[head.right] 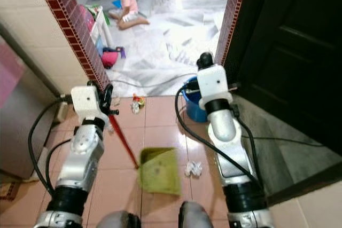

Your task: Sweep floor

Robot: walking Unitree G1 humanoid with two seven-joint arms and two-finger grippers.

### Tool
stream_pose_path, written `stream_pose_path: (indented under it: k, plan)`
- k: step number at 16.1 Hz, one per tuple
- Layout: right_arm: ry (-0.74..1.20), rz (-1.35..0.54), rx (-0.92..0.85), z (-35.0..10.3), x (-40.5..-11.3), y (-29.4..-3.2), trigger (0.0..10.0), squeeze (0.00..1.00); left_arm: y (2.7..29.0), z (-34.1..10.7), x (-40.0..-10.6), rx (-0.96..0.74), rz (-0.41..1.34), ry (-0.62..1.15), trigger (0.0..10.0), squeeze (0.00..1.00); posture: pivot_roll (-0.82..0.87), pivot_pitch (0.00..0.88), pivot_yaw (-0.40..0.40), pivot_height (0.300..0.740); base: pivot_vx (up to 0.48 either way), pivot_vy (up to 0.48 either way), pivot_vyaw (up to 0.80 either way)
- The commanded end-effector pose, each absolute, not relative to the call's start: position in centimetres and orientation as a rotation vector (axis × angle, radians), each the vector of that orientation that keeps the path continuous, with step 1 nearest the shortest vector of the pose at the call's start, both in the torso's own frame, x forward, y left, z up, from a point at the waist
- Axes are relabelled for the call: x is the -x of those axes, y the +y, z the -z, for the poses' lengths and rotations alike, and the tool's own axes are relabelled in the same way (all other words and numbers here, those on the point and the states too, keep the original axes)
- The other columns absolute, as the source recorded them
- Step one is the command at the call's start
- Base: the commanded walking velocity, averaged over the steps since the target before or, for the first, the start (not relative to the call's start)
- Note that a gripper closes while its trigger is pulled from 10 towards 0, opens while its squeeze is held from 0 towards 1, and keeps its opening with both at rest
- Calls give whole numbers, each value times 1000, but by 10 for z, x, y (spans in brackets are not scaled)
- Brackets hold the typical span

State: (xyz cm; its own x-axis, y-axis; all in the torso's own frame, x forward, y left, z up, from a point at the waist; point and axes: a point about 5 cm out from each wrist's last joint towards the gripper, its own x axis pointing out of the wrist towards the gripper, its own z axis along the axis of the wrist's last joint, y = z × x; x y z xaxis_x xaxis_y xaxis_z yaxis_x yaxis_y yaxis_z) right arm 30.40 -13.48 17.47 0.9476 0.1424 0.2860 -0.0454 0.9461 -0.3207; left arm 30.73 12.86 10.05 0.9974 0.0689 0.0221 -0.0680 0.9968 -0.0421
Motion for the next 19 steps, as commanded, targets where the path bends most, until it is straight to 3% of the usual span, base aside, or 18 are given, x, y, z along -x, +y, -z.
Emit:
stream_pose_path:
  k: [1,7,11,19]
  plan:
    - [-349,-96,336,-183,-305,-134,10000,0,132,-109,-315,38,-92,-66,10000,0,-90,99,52,740,0,0,0]
    - [-300,-80,321,-178,-308,-134,10000,0,115,-101,-334,68,-131,-32,10000,0,-113,104,49,740,0,0,0]
    - [-241,-75,201,-171,-312,-131,10000,0,100,-96,-337,80,-94,-21,10000,0,-129,97,52,740,0,0,0]
    - [-189,-143,-47,-182,-321,-115,10000,0,98,-92,-342,79,-97,-21,10000,0,-129,101,54,740,0,0,0]
